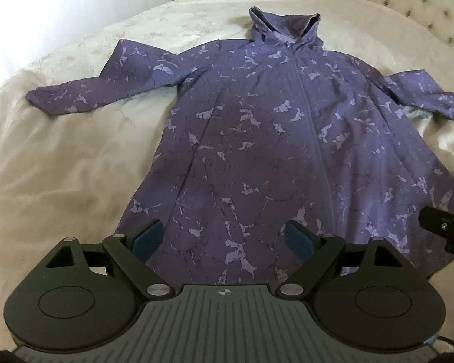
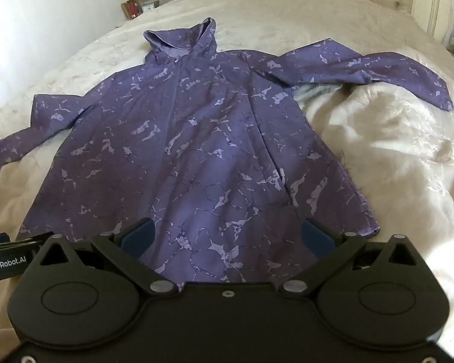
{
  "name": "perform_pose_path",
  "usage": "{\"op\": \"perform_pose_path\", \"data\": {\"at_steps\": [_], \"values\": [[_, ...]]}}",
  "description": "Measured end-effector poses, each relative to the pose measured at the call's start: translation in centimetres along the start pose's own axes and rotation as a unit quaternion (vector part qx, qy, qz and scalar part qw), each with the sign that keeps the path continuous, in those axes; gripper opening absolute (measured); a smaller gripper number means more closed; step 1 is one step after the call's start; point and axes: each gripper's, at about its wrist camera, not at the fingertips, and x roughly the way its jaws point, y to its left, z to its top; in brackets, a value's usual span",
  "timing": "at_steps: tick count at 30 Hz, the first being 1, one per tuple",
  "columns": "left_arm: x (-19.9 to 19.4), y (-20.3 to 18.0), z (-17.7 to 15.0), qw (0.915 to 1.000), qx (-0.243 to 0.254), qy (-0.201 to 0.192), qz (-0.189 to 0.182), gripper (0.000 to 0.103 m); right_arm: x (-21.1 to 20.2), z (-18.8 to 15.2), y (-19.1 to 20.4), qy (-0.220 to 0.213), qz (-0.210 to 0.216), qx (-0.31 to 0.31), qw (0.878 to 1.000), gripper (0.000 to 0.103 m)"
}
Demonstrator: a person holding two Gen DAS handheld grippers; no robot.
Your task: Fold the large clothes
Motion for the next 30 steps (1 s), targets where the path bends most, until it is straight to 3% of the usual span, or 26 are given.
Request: {"op": "perform_pose_path", "data": {"at_steps": [8, 30], "values": [[0.28, -0.29, -0.10, 0.9999, 0.010, 0.005, 0.004, 0.087, 0.66, -0.01, 0.21, 0.020, -0.006, -0.005, 1.000, 0.102], [0.61, -0.84, 0.02, 0.9997, 0.021, 0.007, 0.004, 0.087, 0.93, 0.03, 0.04, 0.025, 0.003, 0.001, 1.000, 0.102]]}}
